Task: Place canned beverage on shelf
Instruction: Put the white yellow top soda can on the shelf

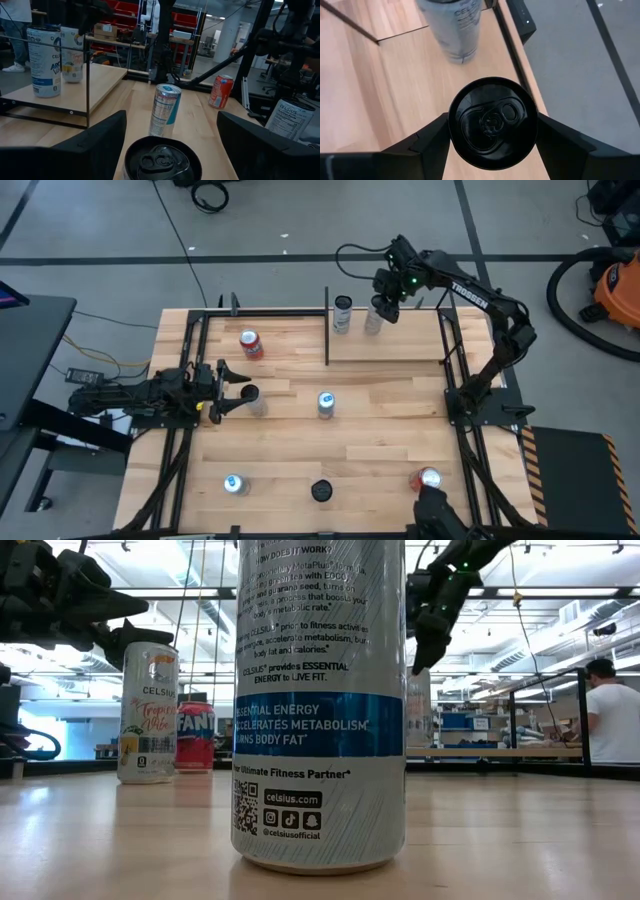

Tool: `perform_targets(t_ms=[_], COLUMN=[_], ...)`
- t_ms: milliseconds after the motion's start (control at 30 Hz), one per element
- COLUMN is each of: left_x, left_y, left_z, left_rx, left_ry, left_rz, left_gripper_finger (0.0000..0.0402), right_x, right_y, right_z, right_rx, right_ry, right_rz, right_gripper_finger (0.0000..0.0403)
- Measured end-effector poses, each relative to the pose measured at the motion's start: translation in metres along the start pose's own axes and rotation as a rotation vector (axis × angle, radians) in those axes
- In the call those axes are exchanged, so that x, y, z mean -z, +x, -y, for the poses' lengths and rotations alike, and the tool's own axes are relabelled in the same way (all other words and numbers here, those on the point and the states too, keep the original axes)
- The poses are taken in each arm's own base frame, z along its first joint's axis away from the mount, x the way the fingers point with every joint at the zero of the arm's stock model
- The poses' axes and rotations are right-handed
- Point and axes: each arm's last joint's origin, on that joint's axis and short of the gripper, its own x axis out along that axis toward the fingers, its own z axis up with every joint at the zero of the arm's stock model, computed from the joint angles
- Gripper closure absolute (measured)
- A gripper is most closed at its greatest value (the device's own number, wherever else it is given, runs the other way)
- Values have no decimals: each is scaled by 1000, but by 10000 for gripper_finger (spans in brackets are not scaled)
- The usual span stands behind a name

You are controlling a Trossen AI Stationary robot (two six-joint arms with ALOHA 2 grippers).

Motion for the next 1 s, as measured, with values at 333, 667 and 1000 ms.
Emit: perform_targets(t_ms=[333, 667, 1000], left_x=[0, 0, 0], left_y=[0, 0, 0], left_z=[0, 0, 0], left_rx=[0, 0, 0], left_ry=[5, 8, 9], left_rz=[1, 2, 2], left_gripper_finger=[88, 88, 88], right_x=[-3, -2, -4], right_y=[4, 11, 12], right_z=[3, 3, 3], right_rx=[37, 20, -8], right_ry=[-10, -1, 38], right_rz=[19, -5, 25], right_gripper_finger=[139, 139, 123])
